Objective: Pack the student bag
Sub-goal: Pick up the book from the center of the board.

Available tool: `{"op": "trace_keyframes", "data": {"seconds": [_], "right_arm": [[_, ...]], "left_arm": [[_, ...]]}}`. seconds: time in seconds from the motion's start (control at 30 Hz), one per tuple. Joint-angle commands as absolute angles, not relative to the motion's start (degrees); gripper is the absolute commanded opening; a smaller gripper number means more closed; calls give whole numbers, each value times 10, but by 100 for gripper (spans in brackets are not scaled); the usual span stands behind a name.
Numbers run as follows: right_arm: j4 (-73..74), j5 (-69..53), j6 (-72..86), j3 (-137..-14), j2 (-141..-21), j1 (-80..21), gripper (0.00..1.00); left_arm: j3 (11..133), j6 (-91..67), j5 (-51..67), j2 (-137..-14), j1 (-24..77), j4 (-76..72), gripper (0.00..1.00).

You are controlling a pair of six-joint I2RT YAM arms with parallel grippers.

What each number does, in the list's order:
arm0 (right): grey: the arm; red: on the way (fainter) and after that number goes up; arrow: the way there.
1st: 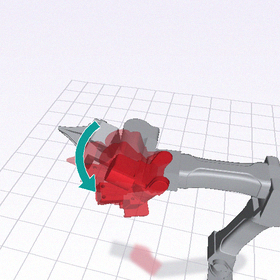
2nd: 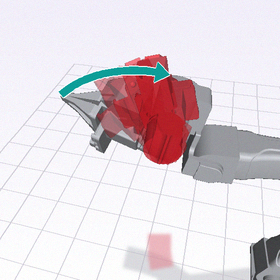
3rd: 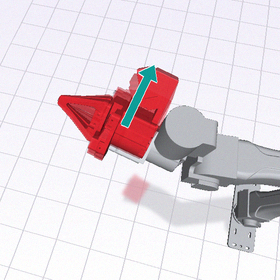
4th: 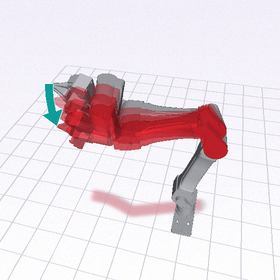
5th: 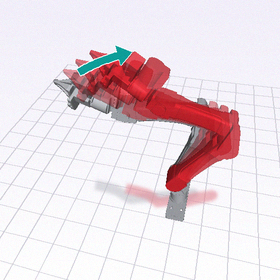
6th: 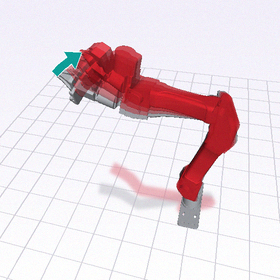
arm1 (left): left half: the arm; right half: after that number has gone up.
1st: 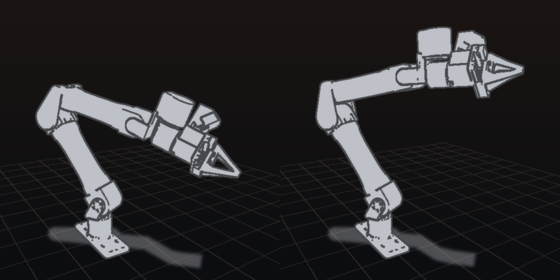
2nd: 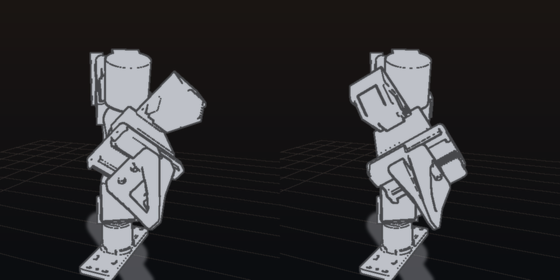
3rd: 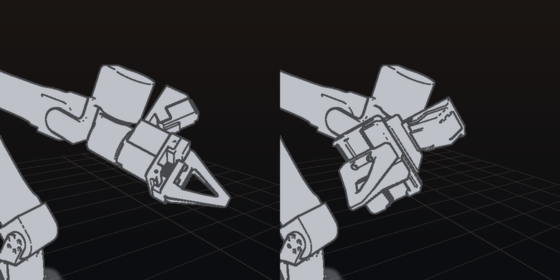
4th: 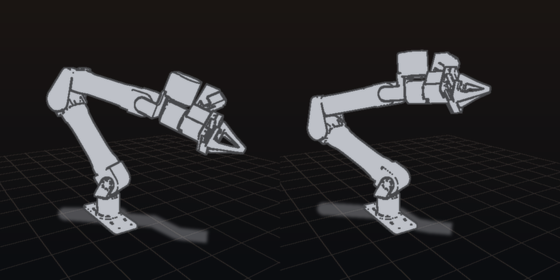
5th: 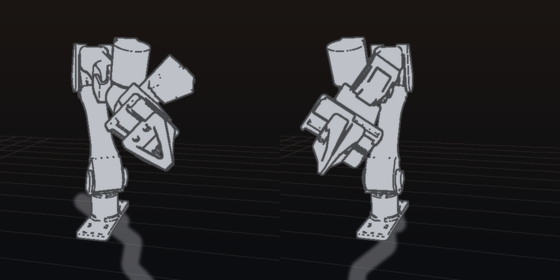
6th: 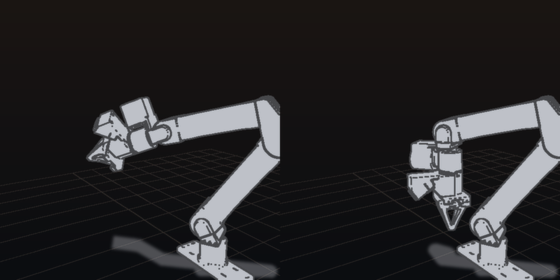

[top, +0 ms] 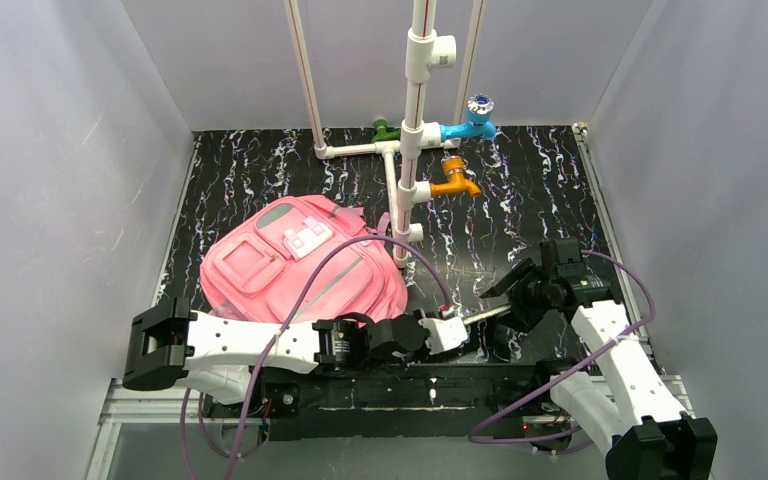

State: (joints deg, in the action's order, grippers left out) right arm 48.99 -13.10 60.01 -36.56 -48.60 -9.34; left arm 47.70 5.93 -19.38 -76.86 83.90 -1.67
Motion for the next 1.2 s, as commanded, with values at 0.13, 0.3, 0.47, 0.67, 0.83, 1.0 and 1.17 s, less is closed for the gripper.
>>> {"op": "trace_keyframes", "data": {"seconds": [0.13, 0.3, 0.47, 0.67, 0.83, 1.0, 1.17], "right_arm": [[498, -123, 667, -351, -447, -95, 55], [502, -106, 686, -350, -415, -95, 31], [472, -110, 659, -352, -395, -95, 6], [420, -185, 509, -390, -403, -95, 1], [346, -303, 412, -422, -406, -95, 1], [206, -350, 540, -438, -375, -95, 1], [-56, -221, 956, -267, -204, -96, 1]], "left_arm": [[480, 41, -207, -790, 855, -7, 0], [501, 11, -211, -801, 856, 30, 4], [506, -68, -212, -775, 857, 58, 49], [508, -208, -226, -645, 842, 120, 87], [519, -404, -121, -553, 739, 174, 98], [498, -637, -107, -449, 635, 193, 98], [361, -914, -118, -368, 623, -36, 96]]}}
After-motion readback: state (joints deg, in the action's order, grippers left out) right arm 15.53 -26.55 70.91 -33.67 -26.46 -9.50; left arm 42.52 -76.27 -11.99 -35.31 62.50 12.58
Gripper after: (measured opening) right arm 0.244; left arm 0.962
